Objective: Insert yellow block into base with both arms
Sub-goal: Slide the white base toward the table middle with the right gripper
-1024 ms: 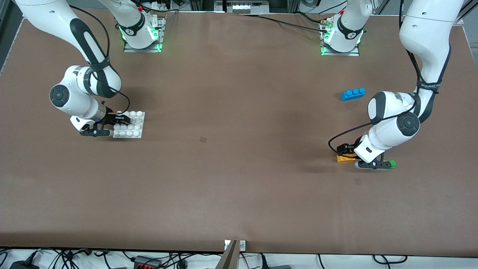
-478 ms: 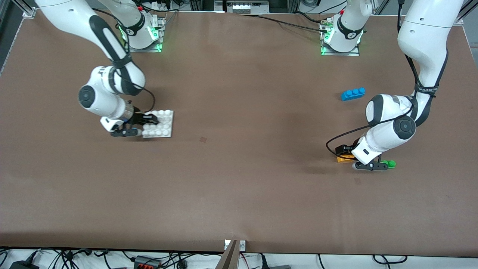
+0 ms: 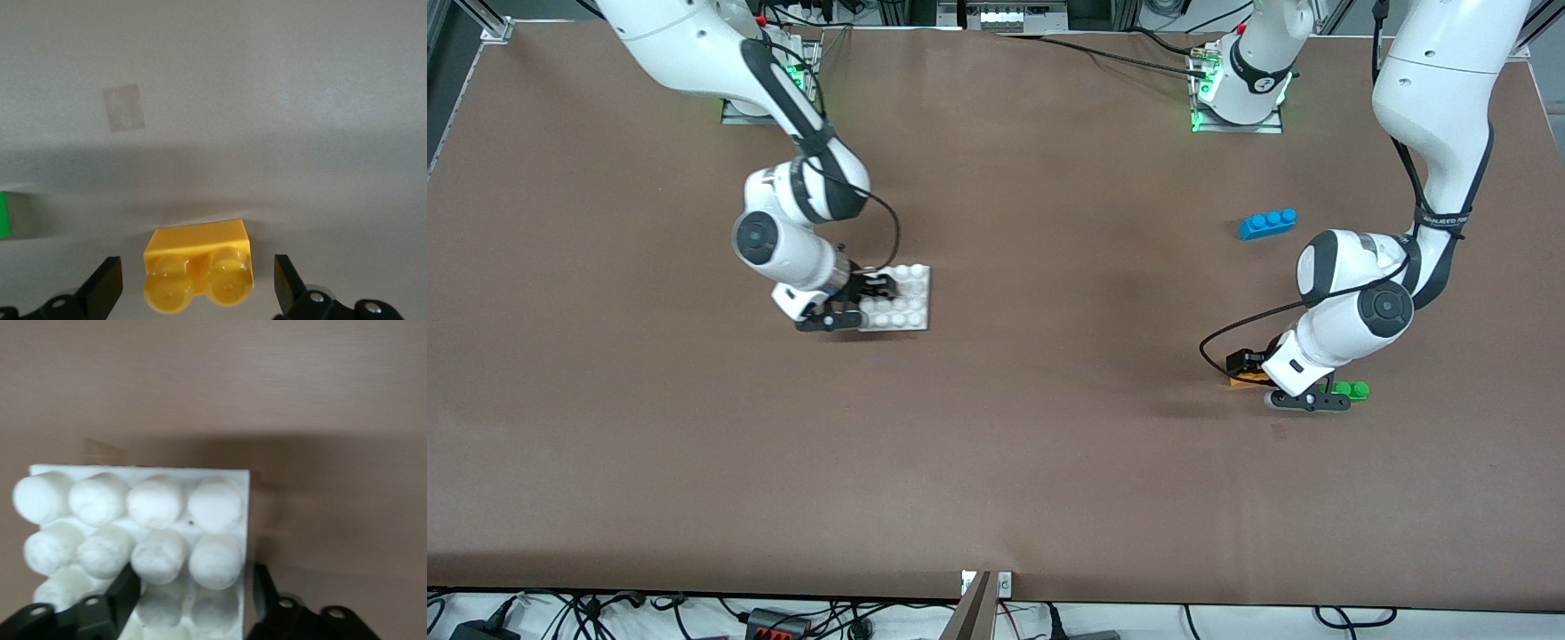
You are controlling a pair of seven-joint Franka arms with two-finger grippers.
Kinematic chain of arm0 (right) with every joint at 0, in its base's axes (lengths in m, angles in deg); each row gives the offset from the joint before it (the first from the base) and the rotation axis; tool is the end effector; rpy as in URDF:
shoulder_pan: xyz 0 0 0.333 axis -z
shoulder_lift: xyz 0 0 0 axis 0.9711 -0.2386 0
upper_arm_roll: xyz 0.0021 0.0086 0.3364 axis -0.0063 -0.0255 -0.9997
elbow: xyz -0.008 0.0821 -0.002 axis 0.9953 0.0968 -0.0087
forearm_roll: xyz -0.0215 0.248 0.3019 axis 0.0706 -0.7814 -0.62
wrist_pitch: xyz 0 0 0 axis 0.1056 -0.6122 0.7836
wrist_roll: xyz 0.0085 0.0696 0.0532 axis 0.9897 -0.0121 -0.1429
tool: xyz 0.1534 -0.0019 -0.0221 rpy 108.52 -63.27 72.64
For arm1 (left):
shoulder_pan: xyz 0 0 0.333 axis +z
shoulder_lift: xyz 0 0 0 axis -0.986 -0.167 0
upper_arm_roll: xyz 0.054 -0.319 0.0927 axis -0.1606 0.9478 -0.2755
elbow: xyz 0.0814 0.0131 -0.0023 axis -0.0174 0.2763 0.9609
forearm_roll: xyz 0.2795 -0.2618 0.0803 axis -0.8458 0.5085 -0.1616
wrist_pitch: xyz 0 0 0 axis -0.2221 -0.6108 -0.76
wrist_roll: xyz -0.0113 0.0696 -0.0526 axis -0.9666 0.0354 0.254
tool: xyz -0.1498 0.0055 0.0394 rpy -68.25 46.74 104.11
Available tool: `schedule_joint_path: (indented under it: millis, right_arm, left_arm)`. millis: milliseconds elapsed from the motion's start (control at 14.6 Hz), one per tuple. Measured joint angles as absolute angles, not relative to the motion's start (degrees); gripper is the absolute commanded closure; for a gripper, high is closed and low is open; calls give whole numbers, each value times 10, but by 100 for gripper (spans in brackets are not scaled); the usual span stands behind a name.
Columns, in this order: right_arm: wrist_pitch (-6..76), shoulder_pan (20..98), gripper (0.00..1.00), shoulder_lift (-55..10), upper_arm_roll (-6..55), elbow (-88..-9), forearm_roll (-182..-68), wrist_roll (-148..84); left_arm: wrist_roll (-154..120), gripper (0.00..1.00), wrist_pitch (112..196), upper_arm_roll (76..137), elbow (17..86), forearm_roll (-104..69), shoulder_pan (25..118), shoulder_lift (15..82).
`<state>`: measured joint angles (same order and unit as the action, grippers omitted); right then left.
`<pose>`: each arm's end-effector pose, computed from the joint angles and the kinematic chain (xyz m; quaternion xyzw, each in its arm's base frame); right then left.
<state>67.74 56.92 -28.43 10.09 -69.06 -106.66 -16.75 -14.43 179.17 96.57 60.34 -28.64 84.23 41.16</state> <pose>0.5180 0.2875 0.1445 -0.9920 -0.0094 0.0525 0.1146 0.6410 -0.0462 0.1704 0.9996 -0.0086 0.0018 0.0273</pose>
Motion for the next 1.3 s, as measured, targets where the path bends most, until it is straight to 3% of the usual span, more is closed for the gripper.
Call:
schedule_joint_path:
  millis: [205,273,546,683,1298]
  right_arm:
    - [678,526,4,-317,101,-644,-1067,-106]
    - [678,508,0,-327,101,-627,-1067,-80]
    - [680,452,0,-369,101,-545,-1067,-19]
    - [680,436,0,-372,101,-518,-1067,-17]
    - [660,421,0,-370,121,-481,-1066,-15]
  left_arm:
    - [-146,0,1792,966,602,-286,842,405]
    - [-147,3,1792,966,601,-286,842,404]
    - [-147,19,1792,965,600,-286,842,404]
    - [-147,22,1792,965,599,-286,842,404]
    - [-147,41,1792,966,598,-287,842,404]
